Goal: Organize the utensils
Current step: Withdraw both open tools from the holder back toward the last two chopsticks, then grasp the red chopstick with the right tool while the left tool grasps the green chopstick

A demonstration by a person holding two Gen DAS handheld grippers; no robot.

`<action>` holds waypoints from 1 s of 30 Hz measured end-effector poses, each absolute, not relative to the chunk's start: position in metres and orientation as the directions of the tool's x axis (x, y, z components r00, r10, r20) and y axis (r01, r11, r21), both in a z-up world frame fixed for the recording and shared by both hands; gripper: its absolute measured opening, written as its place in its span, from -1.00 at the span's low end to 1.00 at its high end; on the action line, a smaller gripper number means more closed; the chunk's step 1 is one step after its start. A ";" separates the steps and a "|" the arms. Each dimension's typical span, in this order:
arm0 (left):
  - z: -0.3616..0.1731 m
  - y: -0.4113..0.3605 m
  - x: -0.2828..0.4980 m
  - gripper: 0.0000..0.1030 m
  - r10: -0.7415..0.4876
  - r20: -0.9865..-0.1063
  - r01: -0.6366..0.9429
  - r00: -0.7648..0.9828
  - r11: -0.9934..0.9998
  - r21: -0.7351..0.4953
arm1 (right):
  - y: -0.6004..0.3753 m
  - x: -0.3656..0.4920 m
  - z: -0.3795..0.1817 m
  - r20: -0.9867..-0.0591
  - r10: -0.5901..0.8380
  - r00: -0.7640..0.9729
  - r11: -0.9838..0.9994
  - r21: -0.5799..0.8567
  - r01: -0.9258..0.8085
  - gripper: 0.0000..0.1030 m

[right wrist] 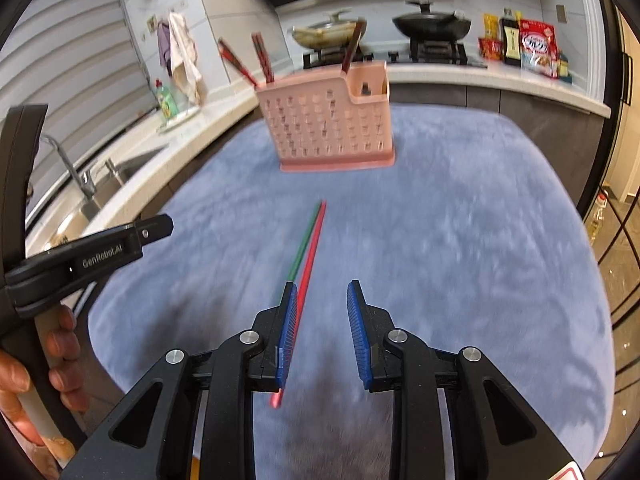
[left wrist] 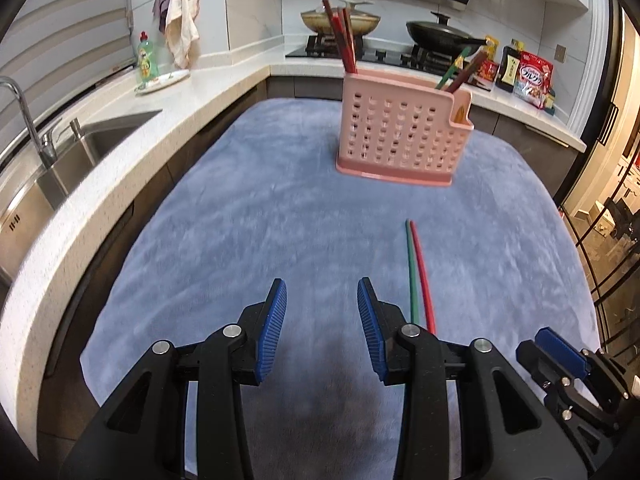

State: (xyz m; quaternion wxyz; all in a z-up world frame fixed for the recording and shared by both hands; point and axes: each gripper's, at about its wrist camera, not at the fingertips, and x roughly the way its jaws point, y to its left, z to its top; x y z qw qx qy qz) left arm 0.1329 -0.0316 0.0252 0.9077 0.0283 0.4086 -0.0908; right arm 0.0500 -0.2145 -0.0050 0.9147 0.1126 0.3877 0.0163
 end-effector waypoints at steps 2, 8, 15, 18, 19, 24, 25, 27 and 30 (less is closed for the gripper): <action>0.018 -0.029 0.129 -0.32 -0.139 -0.758 0.186 0.637 0.982 -0.024 | -0.210 0.046 -0.014 -0.718 0.125 0.684 0.974 0.221 0.054 -0.50; 0.002 -0.024 0.117 -0.32 -0.134 -0.780 0.189 0.611 0.982 -0.021 | -0.193 0.041 -0.035 -0.743 0.147 0.653 0.975 0.220 0.031 -0.50; -0.011 -0.022 0.108 -0.32 -0.133 -0.801 0.195 0.583 0.981 -0.021 | -0.181 0.044 -0.053 -0.764 0.165 0.624 0.974 0.226 0.018 -0.50; -0.014 -0.021 0.107 -0.31 -0.132 -0.806 0.199 0.577 0.980 -0.017 | -0.176 0.047 -0.061 -0.776 0.167 0.608 0.976 0.218 0.011 -0.50; -0.015 -0.021 0.106 -0.28 -0.131 -0.807 0.201 0.575 0.980 -0.016 | -0.175 0.047 -0.063 -0.779 0.165 0.605 0.977 0.215 0.010 -0.50; -0.019 -0.021 0.105 -0.19 -0.128 -0.811 0.200 0.570 0.980 -0.014 | -0.175 0.048 -0.070 -0.783 0.150 0.603 0.981 0.196 0.010 -0.58; -0.020 -0.021 0.105 -0.18 -0.129 -0.814 0.203 0.567 0.979 -0.014 | -0.175 0.048 -0.070 -0.783 0.147 0.604 0.981 0.192 0.010 -0.63; -0.021 -0.023 0.104 -0.14 -0.130 -0.817 0.206 0.562 0.978 -0.014 | -0.177 0.048 -0.071 -0.783 0.144 0.605 0.982 0.188 0.009 -0.70; -0.025 -0.027 0.102 -0.10 -0.139 -0.821 0.221 0.555 0.975 -0.015 | -0.181 0.047 -0.072 -0.784 0.140 0.605 0.981 0.191 0.021 -0.87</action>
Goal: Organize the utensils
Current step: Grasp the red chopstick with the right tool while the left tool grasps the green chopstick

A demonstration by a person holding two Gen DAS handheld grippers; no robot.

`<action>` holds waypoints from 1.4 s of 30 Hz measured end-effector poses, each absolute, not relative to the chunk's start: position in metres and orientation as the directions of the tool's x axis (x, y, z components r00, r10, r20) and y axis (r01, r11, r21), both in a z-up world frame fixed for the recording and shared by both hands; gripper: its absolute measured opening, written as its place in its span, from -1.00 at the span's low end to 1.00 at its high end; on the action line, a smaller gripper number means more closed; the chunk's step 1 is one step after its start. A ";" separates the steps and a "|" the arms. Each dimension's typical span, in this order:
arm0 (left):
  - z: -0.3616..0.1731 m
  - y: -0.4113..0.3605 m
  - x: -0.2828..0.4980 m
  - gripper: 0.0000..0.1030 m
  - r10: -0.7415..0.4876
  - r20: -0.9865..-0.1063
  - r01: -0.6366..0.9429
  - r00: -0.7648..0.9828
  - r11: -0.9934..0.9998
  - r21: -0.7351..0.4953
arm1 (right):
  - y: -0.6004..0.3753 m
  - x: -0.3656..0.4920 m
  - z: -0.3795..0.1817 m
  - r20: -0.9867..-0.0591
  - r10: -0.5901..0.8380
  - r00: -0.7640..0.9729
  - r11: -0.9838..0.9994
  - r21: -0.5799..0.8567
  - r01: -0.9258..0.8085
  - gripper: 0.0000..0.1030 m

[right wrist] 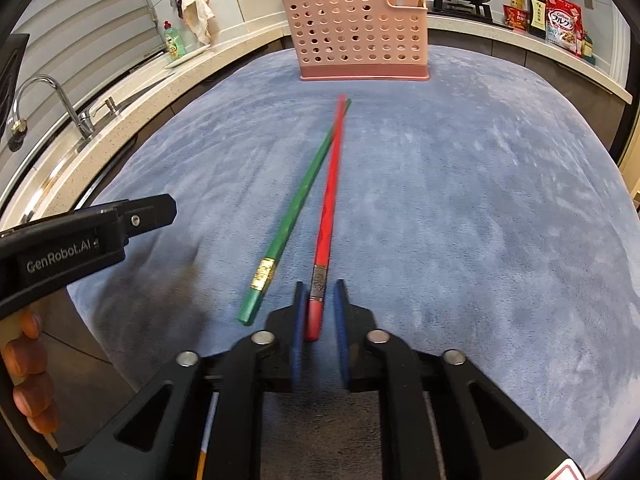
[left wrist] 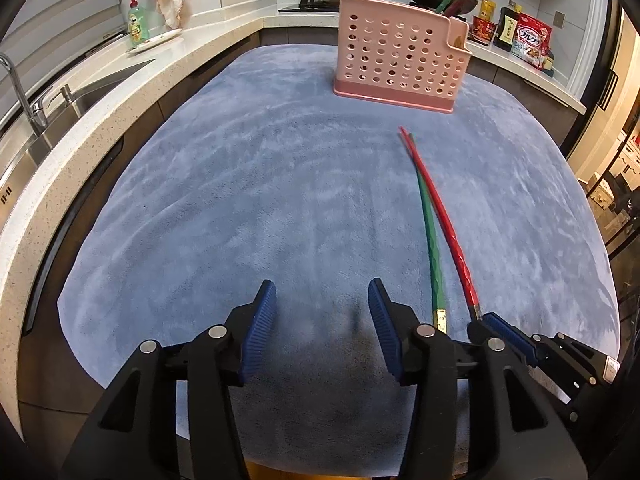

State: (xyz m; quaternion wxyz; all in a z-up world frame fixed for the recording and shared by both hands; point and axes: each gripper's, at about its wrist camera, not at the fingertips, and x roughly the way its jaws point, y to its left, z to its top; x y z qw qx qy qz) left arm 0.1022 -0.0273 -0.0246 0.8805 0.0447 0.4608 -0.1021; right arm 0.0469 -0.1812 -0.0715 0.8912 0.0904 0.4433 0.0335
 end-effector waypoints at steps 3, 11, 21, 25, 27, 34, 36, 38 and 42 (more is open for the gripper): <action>-0.027 -0.033 0.100 0.00 -0.143 -0.822 0.237 0.551 0.971 -0.010 | -0.189 0.044 -0.071 -0.781 0.125 0.611 0.981 0.190 0.044 -0.87; -0.036 -0.053 0.092 0.18 -0.178 -0.830 0.290 0.529 0.957 -0.020 | -0.226 0.035 -0.070 -0.782 0.085 0.617 0.968 0.211 0.133 -0.87; -0.056 -0.077 0.092 0.29 -0.197 -0.850 0.327 0.488 0.944 -0.031 | -0.242 0.023 -0.074 -0.784 0.084 0.616 0.961 0.227 0.158 -0.87; -0.061 -0.080 0.092 0.28 -0.186 -0.848 0.330 0.497 0.944 -0.014 | -0.242 0.022 -0.075 -0.782 0.087 0.617 0.961 0.228 0.155 -0.87; -0.062 -0.081 0.091 0.21 -0.180 -0.844 0.331 0.506 0.944 -0.003 | -0.242 0.022 -0.075 -0.782 0.085 0.617 0.962 0.227 0.155 -0.87; -0.060 -0.079 0.090 -0.62 -0.196 -0.838 0.348 0.509 0.938 -0.009 | -0.242 0.022 -0.075 -0.783 0.085 0.617 0.961 0.227 0.156 -0.87; -0.059 -0.078 0.091 -0.80 -0.207 -0.840 0.353 0.501 0.935 -0.020 | -0.242 0.022 -0.075 -0.783 0.085 0.616 0.961 0.227 0.155 -0.87; -0.059 -0.078 0.091 -0.81 -0.213 -0.841 0.358 0.498 0.933 -0.024 | -0.242 0.022 -0.075 -0.783 0.086 0.615 0.961 0.228 0.155 -0.87; -0.058 -0.077 0.090 -0.85 -0.219 -0.844 0.358 0.490 0.933 -0.034 | -0.241 0.021 -0.074 -0.783 0.084 0.616 0.962 0.226 0.156 -0.87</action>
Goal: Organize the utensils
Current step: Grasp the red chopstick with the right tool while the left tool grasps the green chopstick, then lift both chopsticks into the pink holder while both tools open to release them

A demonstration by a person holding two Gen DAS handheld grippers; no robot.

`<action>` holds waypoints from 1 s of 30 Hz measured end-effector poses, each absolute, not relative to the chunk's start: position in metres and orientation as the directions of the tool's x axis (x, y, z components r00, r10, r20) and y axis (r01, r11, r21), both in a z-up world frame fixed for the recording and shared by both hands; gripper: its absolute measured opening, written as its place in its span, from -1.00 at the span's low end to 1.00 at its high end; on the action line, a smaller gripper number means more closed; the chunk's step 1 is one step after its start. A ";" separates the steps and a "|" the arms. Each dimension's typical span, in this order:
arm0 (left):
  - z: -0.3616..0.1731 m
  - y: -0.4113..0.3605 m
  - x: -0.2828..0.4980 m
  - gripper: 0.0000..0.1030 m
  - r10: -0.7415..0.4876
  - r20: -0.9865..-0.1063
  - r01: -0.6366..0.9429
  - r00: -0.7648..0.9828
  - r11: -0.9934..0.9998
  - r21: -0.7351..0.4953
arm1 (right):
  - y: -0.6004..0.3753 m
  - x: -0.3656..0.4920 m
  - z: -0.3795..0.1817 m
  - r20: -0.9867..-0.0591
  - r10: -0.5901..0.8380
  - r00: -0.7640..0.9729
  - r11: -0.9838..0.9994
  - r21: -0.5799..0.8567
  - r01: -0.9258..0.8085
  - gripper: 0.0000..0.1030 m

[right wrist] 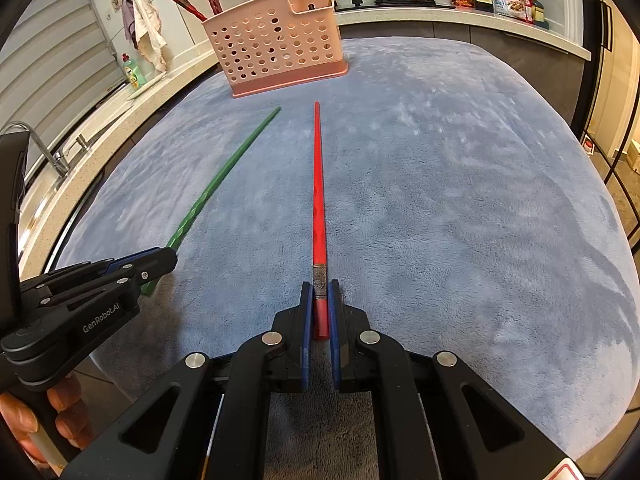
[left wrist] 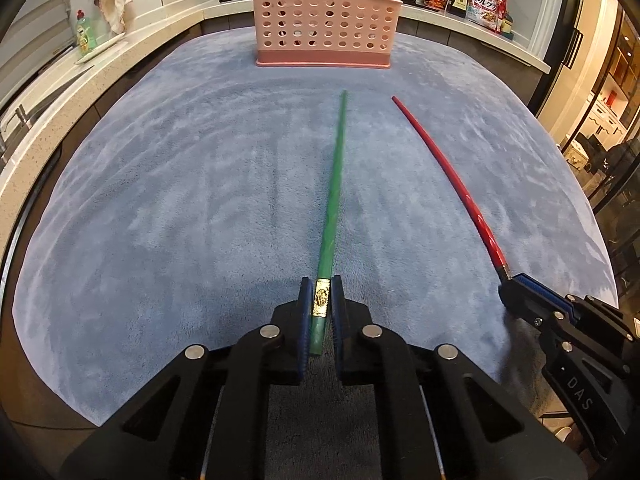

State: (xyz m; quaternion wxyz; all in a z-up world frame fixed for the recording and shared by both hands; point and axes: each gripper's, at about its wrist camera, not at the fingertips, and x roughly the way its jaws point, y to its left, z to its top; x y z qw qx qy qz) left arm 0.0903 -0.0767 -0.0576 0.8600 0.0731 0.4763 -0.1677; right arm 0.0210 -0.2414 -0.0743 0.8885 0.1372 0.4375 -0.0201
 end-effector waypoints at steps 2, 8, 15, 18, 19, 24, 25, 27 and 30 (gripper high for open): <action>-0.055 -0.075 0.091 -0.87 -0.223 -0.847 0.353 0.483 0.935 -0.045 | -0.241 0.020 -0.072 -0.781 0.086 0.618 0.961 0.229 0.156 -0.87; -0.037 -0.069 0.091 -0.87 -0.229 -0.834 0.343 0.502 0.938 -0.051 | -0.247 0.016 -0.049 -0.757 0.081 0.649 0.958 0.239 0.160 -0.87; 0.000 -0.062 0.097 -0.87 -0.248 -0.797 0.324 0.551 0.944 -0.070 | -0.258 0.018 -0.011 -0.707 0.071 0.704 0.955 0.252 0.157 -0.87; 0.020 -0.059 0.101 -0.87 -0.263 -0.774 0.321 0.576 0.944 -0.082 | -0.261 0.021 0.010 -0.673 0.058 0.737 0.958 0.246 0.149 -0.87; 0.026 -0.057 0.103 -0.87 -0.271 -0.766 0.321 0.583 0.943 -0.090 | -0.262 0.023 0.019 -0.661 0.054 0.749 0.959 0.243 0.146 -0.87; 0.058 -0.052 0.116 -0.87 -0.287 -0.721 0.319 0.630 0.943 -0.096 | -0.270 0.037 0.054 -0.601 0.039 0.798 0.963 0.236 0.131 -0.87; 0.062 -0.051 0.119 -0.87 -0.289 -0.714 0.318 0.638 0.943 -0.098 | -0.272 0.040 0.061 -0.589 0.039 0.807 0.963 0.239 0.128 -0.87; 0.072 -0.049 0.125 -0.87 -0.292 -0.698 0.314 0.654 0.944 -0.100 | -0.276 0.047 0.073 -0.565 0.040 0.824 0.962 0.244 0.121 -0.87; 0.090 -0.048 0.138 -0.87 -0.295 -0.668 0.311 0.684 0.945 -0.098 | -0.280 0.058 0.090 -0.533 0.038 0.845 0.961 0.251 0.115 -0.87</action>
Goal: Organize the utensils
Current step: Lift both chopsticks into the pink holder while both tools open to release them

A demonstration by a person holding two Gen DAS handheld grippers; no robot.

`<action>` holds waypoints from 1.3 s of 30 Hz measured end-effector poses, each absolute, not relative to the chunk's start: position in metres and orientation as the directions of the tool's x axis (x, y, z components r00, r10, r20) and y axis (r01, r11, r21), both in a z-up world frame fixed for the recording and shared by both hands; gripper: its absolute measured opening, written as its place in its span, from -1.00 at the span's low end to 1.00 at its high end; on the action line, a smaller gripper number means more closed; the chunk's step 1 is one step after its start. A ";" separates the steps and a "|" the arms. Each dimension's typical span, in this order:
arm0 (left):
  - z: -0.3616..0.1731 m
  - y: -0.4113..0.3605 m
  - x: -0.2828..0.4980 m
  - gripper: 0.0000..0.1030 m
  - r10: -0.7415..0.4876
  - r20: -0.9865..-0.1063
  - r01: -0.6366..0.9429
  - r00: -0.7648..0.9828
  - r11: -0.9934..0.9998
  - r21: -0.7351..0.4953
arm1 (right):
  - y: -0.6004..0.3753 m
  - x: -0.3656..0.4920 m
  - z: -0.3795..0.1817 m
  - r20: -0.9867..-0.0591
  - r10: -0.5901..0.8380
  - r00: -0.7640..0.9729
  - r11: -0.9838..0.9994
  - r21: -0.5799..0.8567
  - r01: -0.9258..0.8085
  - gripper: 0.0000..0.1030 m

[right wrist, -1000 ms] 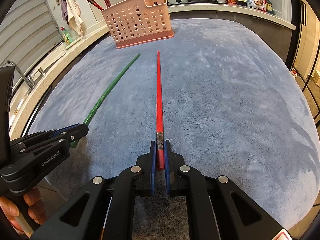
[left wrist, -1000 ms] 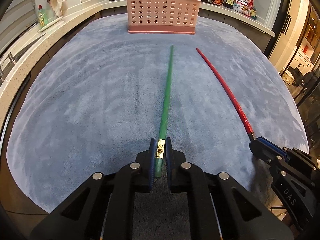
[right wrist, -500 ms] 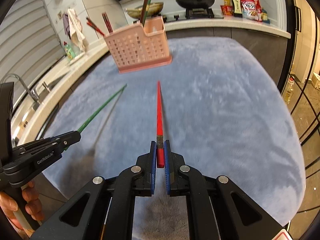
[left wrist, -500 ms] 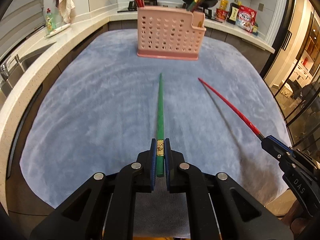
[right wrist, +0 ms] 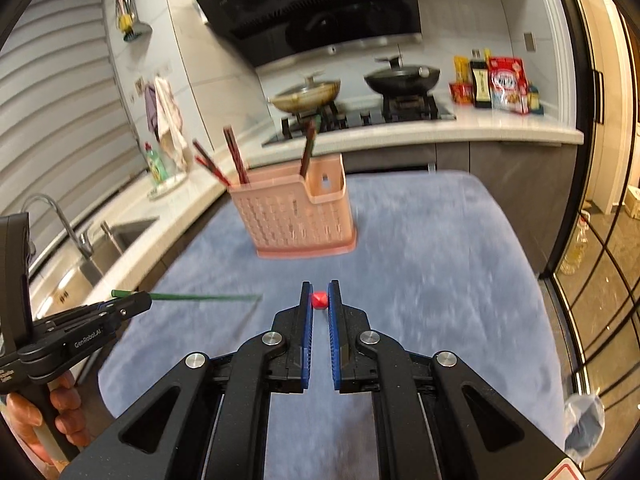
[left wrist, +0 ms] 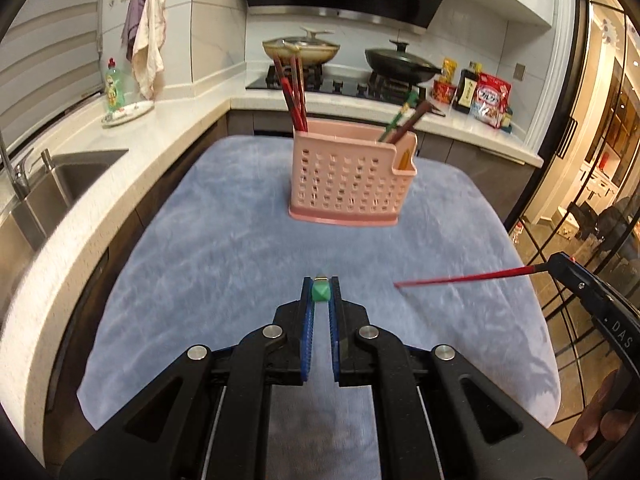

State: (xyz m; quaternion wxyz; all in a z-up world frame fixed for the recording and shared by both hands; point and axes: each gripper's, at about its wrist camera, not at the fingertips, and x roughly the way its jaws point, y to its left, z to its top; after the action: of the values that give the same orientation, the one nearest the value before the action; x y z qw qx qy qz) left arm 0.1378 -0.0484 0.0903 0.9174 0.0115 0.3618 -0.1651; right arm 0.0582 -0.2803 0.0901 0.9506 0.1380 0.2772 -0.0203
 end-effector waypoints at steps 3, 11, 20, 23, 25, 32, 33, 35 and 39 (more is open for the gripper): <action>0.105 -0.049 0.149 -0.87 -0.301 -0.646 0.313 0.702 0.944 -0.099 | -0.284 0.069 0.103 -0.506 0.044 0.861 0.957 0.270 0.110 -0.87; 0.134 -0.054 0.176 -0.87 -0.325 -0.608 0.327 0.725 0.938 -0.112 | -0.292 0.089 0.126 -0.465 0.038 0.885 0.954 0.280 0.106 -0.87; 0.162 -0.067 0.198 -0.87 -0.351 -0.569 0.351 0.743 0.929 -0.115 | -0.302 0.100 0.137 -0.443 0.037 0.896 0.947 0.302 0.110 -0.87; 0.174 -0.071 0.203 -0.87 -0.358 -0.550 0.358 0.755 0.927 -0.112 | -0.307 0.106 0.144 -0.433 0.043 0.900 0.945 0.310 0.104 -0.87; 0.181 -0.073 0.207 -0.87 -0.360 -0.539 0.359 0.761 0.927 -0.112 | -0.309 0.109 0.150 -0.422 0.045 0.905 0.946 0.311 0.098 -0.87; 0.216 -0.082 0.226 -0.87 -0.372 -0.484 0.361 0.792 0.925 -0.120 | -0.318 0.131 0.187 -0.349 0.087 0.933 0.936 0.349 0.044 -0.87; 0.221 -0.083 0.229 -0.87 -0.371 -0.476 0.360 0.797 0.925 -0.118 | -0.319 0.134 0.191 -0.340 0.089 0.936 0.935 0.352 0.039 -0.87; 0.230 -0.085 0.237 -0.87 -0.375 -0.462 0.361 0.804 0.924 -0.122 | -0.320 0.144 0.201 -0.321 0.094 0.943 0.933 0.358 0.029 -0.87; 0.247 -0.088 0.253 -0.87 -0.372 -0.430 0.353 0.823 0.927 -0.127 | -0.321 0.166 0.223 -0.282 0.089 0.955 0.935 0.354 0.018 -0.87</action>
State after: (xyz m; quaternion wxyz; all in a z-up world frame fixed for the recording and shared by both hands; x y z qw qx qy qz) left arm 0.2527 -0.0875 0.2469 0.9544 -0.0206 0.2296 -0.1897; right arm 0.1659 -0.3215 0.2229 0.9723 0.1794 0.1486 0.0183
